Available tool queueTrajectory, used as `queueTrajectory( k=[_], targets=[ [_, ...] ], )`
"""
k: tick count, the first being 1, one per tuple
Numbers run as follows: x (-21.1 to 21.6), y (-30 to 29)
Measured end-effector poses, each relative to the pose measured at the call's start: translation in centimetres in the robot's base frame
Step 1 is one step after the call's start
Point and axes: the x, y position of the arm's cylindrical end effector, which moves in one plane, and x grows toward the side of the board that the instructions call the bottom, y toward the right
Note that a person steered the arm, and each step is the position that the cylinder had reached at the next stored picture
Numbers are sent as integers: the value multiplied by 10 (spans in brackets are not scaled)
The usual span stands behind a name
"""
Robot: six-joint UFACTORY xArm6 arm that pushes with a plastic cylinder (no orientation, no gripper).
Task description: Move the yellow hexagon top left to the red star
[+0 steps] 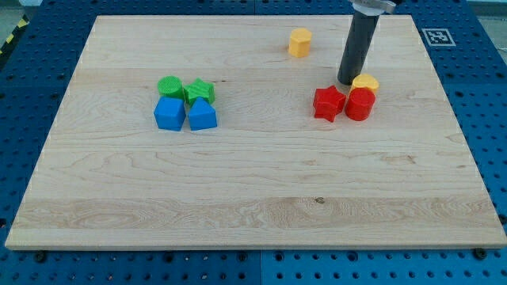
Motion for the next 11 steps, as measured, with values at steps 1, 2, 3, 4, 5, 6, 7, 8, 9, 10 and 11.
queueTrajectory(
  k=[1,2,3,4,5,6,7,8,9,10,11],
  targets=[
    [-31,0],
    [-84,5],
    [-141,-14],
    [-158,-56],
    [-154,-96],
    [-151,-96],
    [-132,-92],
    [-95,-69],
    [-95,-64],
    [-91,-64],
    [-82,-64]
  ],
)
